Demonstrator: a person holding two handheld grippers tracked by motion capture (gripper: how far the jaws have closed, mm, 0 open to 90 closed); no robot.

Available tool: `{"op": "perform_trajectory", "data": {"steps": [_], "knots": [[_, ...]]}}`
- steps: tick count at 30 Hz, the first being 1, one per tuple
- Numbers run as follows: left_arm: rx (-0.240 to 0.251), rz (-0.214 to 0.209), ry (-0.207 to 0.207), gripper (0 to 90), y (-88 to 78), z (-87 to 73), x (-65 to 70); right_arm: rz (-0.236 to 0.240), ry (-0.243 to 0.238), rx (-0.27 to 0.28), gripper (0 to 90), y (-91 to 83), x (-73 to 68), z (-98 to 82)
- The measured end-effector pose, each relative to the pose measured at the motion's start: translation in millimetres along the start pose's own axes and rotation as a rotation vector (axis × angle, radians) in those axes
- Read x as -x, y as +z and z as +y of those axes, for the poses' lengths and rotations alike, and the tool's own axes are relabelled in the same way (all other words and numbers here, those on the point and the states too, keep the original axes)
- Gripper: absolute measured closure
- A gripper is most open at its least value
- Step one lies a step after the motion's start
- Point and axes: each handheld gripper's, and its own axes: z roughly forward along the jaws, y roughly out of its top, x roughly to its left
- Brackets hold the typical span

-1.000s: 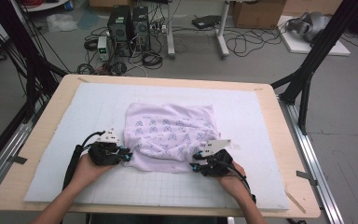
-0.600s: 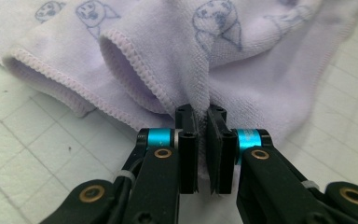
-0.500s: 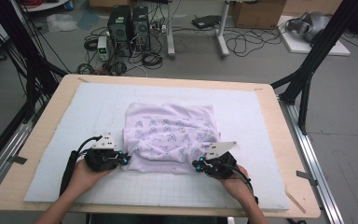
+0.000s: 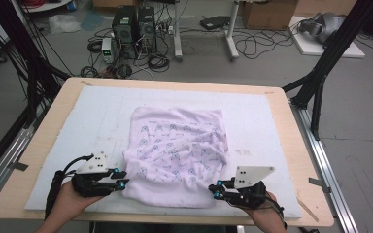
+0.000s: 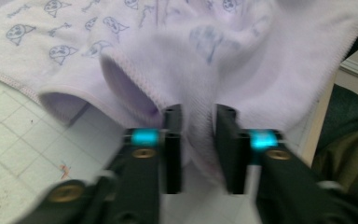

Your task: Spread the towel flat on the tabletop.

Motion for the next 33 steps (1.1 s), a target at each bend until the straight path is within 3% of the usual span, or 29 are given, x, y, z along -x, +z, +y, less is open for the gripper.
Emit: {"op": "perform_trajectory", "data": {"steps": [4,8,12,14,16,20,22,26,29,31,33], "knots": [[0.017,0.024,-0.015,52.4,1.8,0.8,-8.2,-0.048,0.011,-0.01,72.7,3.2,10.0,-1.2],[0.0,0.013,0.007,53.1,14.9,3.7,-15.6,-0.067,0.001,-0.094,64.8,23.2,29.1,-5.4],[-0.057,-0.036,0.037,55.2,41.3,4.5,-22.5,-0.071,0.051,-0.151,53.0,42.2,48.6,-18.5],[-0.085,-0.065,0.044,55.2,52.9,3.4,-26.1,-0.07,0.066,-0.18,54.5,47.9,53.7,-24.1],[-0.082,-0.086,0.043,60.6,60.4,1.9,-28.9,-0.044,0.074,-0.215,60.1,52.9,56.4,-29.8],[-0.083,-0.106,0.048,74.5,58.7,2.5,-31.3,-0.01,0.088,-0.179,79.0,51.6,59.4,-34.0],[-0.092,-0.11,0.059,77.1,53.8,2.2,-30.9,0.02,0.097,-0.176,85.0,51.6,59.1,-34.6],[-0.09,-0.126,0.072,79.3,38.0,-1.7,-27.7,0.063,0.066,-0.186,86.4,47.5,44.6,-30.4],[-0.077,-0.172,0.094,79.0,21.1,-10.0,-24.6,0.084,0.038,-0.165,86.5,40.1,30.9,-25.6],[-0.066,-0.171,0.086,71.4,11.4,-15.3,-23.2,0.098,0.019,-0.146,85.8,31.2,19.4,-20.8],[-0.055,-0.154,0.082,62.2,3.1,-17.7,-24.9,0.101,0.011,-0.115,79.5,23.2,14.3,-16.8]]}}
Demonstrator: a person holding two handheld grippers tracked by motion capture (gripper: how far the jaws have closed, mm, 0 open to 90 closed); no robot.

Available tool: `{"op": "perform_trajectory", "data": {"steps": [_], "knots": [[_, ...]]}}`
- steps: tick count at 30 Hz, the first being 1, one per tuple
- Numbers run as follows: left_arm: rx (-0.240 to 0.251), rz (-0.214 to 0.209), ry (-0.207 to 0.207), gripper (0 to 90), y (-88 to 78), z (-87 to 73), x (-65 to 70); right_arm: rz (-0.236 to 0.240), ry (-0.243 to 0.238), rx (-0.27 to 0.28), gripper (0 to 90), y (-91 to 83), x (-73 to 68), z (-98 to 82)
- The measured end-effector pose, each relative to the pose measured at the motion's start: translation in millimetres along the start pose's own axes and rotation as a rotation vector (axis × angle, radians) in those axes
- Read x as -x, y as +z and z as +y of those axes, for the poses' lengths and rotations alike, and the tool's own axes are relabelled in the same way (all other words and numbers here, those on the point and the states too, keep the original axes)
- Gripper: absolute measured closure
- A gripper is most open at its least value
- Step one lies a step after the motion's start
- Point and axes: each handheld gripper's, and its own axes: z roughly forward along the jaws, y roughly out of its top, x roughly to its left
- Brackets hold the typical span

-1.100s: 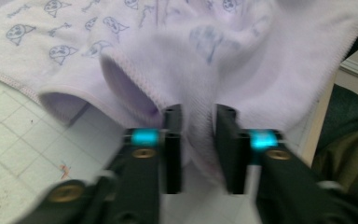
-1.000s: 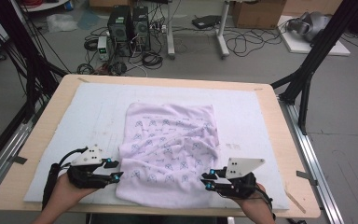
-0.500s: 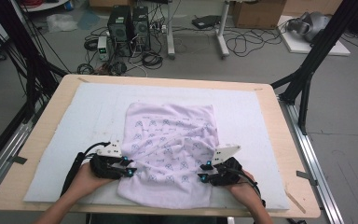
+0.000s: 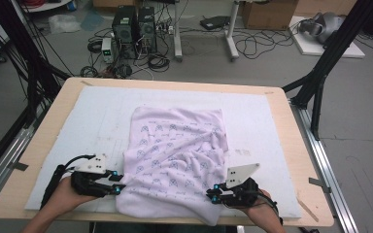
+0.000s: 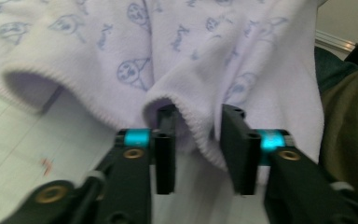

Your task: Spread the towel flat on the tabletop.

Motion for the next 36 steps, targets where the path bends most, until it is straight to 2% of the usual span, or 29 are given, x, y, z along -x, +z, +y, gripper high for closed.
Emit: {"op": "perform_trajectory", "data": {"steps": [2,4,7,8,11,14,15,18,20,22,23,27,29,31,35,36], "knots": [[0.015,0.021,-0.017,57.2,-3.8,0.8,-2.6,-0.024,0.003,0.016,72.5,-5.4,1.6,3.2],[0.029,0.026,-0.021,56.1,-3.4,4.5,-5.4,-0.057,0.016,0.018,67.1,-6.8,7.6,5.4],[0.038,0.018,-0.016,55.2,5.5,12.4,-7.9,-0.108,0.016,-0.016,60.6,0.5,20.4,6.6],[0.032,0.016,-0.013,54.6,9.2,14.2,-8.5,-0.13,0.014,-0.031,58.2,6.5,25.7,5.4],[-0.009,-0.01,0.0,56.1,26.2,18.7,-11.1,-0.141,0.024,-0.078,57.8,21.3,36.1,1.4],[-0.05,-0.041,0.014,69.8,39.6,18.0,-7.9,-0.13,0.02,-0.118,65.2,30.9,38.6,-1.1],[-0.059,-0.043,0.026,74.5,41.1,17.4,-6.5,-0.124,0.021,-0.115,67.8,33.0,37.9,-2.3],[-0.063,-0.045,0.031,79.9,37.6,17.1,-4.4,-0.105,0.021,-0.099,83.5,32.4,35.6,-4.3],[-0.072,-0.073,0.038,81.9,30.7,15.8,-2.8,-0.088,0.022,-0.093,86.4,32.0,32.3,-5.7],[-0.073,-0.088,0.045,82.4,23.5,13.4,1.5,-0.049,0.021,-0.083,87.0,31.1,28.1,-7.3],[-0.074,-0.092,0.051,82.5,19.1,11.5,4.3,-0.046,0.019,-0.081,87.2,30.8,24.8,-7.6],[-0.053,-0.124,0.06,82.7,2.7,5.8,18.8,0.003,-0.005,-0.08,87.2,24.4,3.0,-7.1],[-0.028,-0.121,0.073,79.6,-3.8,8.4,25.4,0.015,-0.031,-0.057,85.5,16.2,-9.4,-3.3],[-0.006,-0.1,0.058,69.5,-5.5,12.6,24.3,-0.011,-0.027,-0.026,78.2,8.6,-12.1,1.4],[0.019,-0.044,0.025,57.1,0.6,19.0,6.6,-0.082,-0.007,-0.028,67.1,3.5,3.6,7.0],[0.027,-0.035,0.015,56.9,4.5,19.7,2.1,-0.1,0.001,-0.031,65.1,4.8,9.3,7.0]]}}
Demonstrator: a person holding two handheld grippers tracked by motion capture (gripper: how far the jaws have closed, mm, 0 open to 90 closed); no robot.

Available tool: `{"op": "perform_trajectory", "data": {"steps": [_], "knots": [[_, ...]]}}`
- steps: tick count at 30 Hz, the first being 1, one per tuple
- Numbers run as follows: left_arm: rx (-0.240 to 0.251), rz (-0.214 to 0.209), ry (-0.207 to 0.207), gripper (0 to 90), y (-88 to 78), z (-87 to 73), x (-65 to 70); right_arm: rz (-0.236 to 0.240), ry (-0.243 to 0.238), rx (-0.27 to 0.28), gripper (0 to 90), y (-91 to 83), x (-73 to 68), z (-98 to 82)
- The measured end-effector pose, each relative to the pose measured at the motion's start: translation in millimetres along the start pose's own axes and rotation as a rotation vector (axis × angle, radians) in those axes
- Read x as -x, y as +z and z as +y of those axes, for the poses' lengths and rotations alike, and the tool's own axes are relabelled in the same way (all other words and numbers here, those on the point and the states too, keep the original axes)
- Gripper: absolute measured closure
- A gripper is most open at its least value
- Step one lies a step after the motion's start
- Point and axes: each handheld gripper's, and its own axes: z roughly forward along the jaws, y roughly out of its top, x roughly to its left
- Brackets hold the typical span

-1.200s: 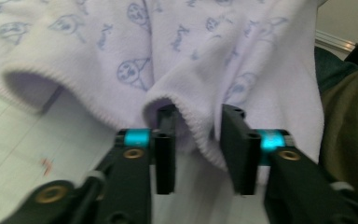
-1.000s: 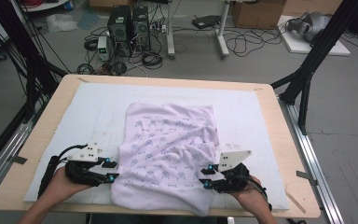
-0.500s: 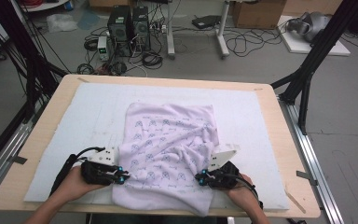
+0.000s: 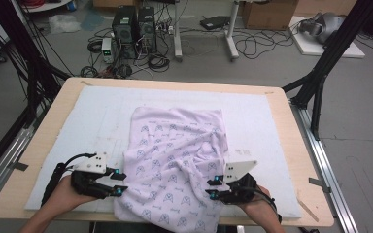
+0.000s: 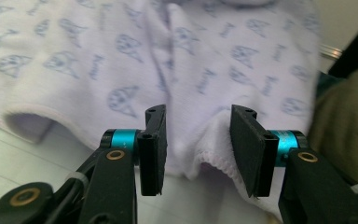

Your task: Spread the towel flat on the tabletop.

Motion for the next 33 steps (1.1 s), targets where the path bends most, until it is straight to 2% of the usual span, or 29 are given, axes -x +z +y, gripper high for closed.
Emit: {"op": "perform_trajectory", "data": {"steps": [2,4,6,8,9,10,12,13,15,17,20,22,25,27,30,32,33], "knots": [[-0.007,0.017,-0.019,55.5,9.0,0.5,-9.5,-0.007,0.013,-0.014,62.3,6.4,12.1,-1.8],[-0.017,0.009,-0.036,55.4,20.2,-0.7,-16.3,-0.02,0.026,-0.028,60.8,15.0,22.1,-4.6],[-0.049,-0.004,-0.038,56.3,31.4,-2.6,-18.5,-0.022,0.042,-0.052,60.3,22.3,28.4,-7.1],[-0.067,-0.037,-0.028,65.0,40.3,-5.3,-15.5,-0.016,0.041,-0.082,63.2,30.4,32.1,-10.2],[-0.052,-0.055,-0.028,72.0,41.0,-6.3,-13.6,-0.015,0.042,-0.064,67.7,31.2,32.0,-11.2],[-0.052,-0.053,-0.023,78.0,40.6,-6.8,-11.1,-0.015,0.044,-0.058,71.0,31.3,31.8,-11.5],[-0.058,-0.05,-0.026,82.0,38.4,-6.9,-7.2,0.001,0.045,-0.055,80.7,31.2,30.5,-12.0],[-0.065,-0.062,-0.027,83.1,36.2,-7.3,-4.7,0.007,0.046,-0.054,86.2,31.1,29.1,-12.0],[-0.088,-0.082,-0.009,84.5,30.8,-7.3,0.7,0.013,0.027,-0.066,87.2,30.3,23.6,-11.2],[-0.11,-0.092,0.02,84.9,25.5,-8.9,5.8,0.046,0.021,-0.069,87.4,28.8,16.9,-12.2],[-0.099,-0.117,0.028,84.8,13.1,-13.3,16.1,0.069,0.006,-0.074,87.4,23.5,3.0,-16.3],[-0.062,-0.127,0.02,82.5,4.3,-12.9,21.2,0.081,-0.012,-0.094,86.9,16.5,-8.2,-16.3],[-0.021,-0.095,0.017,71.1,-3.7,-6.1,17.4,0.069,-0.014,-0.056,79.4,3.2,-13.8,-11.2],[0.003,-0.063,0.007,66.3,-2.6,-0.9,10.0,0.033,0.0,-0.029,70.2,-2.5,-9.4,-6.9],[0.008,-0.034,-0.009,59.8,6.5,4.4,-2.2,-0.006,0.031,-0.007,62.4,-0.4,5.1,-4.8],[-0.012,-0.017,-0.026,53.4,20.1,7.0,-10.3,0.013,0.052,0.002,58.9,7.9,13.1,-5.0],[-0.02,-0.025,-0.038,50.8,29.4,7.4,-12.3,0.021,0.059,0.004,56.3,13.3,16.0,-5.0]]}}
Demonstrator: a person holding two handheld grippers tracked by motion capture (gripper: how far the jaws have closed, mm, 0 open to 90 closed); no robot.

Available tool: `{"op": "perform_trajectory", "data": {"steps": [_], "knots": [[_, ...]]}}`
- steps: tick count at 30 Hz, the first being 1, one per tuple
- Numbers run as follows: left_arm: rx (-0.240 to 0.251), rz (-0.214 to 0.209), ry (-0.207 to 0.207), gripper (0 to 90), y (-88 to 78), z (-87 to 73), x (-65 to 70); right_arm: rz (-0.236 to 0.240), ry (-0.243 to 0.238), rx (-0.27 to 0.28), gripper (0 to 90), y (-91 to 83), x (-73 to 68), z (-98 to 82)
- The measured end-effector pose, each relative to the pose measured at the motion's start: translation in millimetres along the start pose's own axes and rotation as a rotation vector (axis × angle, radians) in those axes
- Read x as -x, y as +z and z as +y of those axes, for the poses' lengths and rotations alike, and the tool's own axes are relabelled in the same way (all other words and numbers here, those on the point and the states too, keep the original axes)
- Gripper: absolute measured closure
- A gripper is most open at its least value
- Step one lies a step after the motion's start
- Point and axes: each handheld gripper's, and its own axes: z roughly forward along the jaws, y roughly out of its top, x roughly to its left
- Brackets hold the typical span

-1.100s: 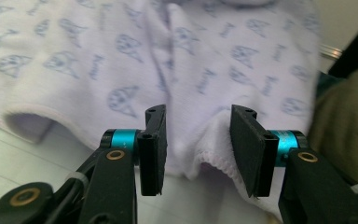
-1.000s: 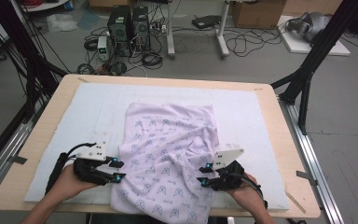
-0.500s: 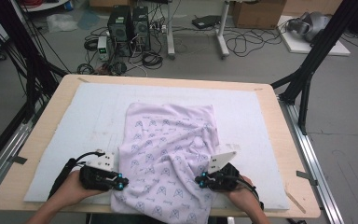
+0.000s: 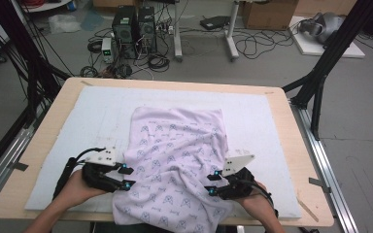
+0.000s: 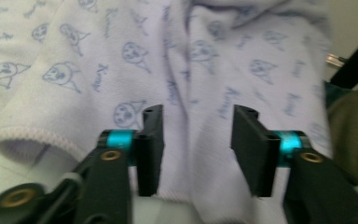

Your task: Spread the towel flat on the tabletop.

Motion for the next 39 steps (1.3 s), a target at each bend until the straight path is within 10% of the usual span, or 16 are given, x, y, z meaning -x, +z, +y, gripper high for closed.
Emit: {"op": "perform_trajectory", "data": {"steps": [4,7,10,16,19,24,29,39], "knots": [[-0.067,-0.047,0.015,52.6,26.9,-1.4,3.2,0.048,-0.002,-0.017,53.7,21.0,-1.1,3.4],[-0.062,-0.07,0.033,77.5,31.2,-3.2,9.6,0.049,-0.049,-0.068,63.2,32.6,-8.2,4.7],[-0.07,-0.052,0.055,82.0,26.5,-3.6,15.6,0.047,-0.056,-0.066,85.4,31.5,-10.0,4.9],[-0.05,-0.092,0.106,82.8,1.3,-9.4,38.5,0.13,-0.103,-0.074,87.4,20.8,-27.8,1.7],[0.006,-0.112,0.112,78.5,-12.1,-8.4,47.9,0.193,-0.144,0.005,82.6,0.8,-45.6,3.1],[0.029,-0.039,0.055,60.5,-7.0,-5.5,31.0,0.056,-0.121,0.014,65.7,-12.0,-33.0,8.2],[-0.063,0.046,0.03,58.3,11.5,-10.9,11.9,-0.047,-0.072,-0.047,61.9,2.6,-6.8,-1.6],[-0.062,0.05,0.041,88.1,10.4,-16.1,10.0,0.025,-0.03,-0.061,88.2,11.9,1.3,-12.0]]}}
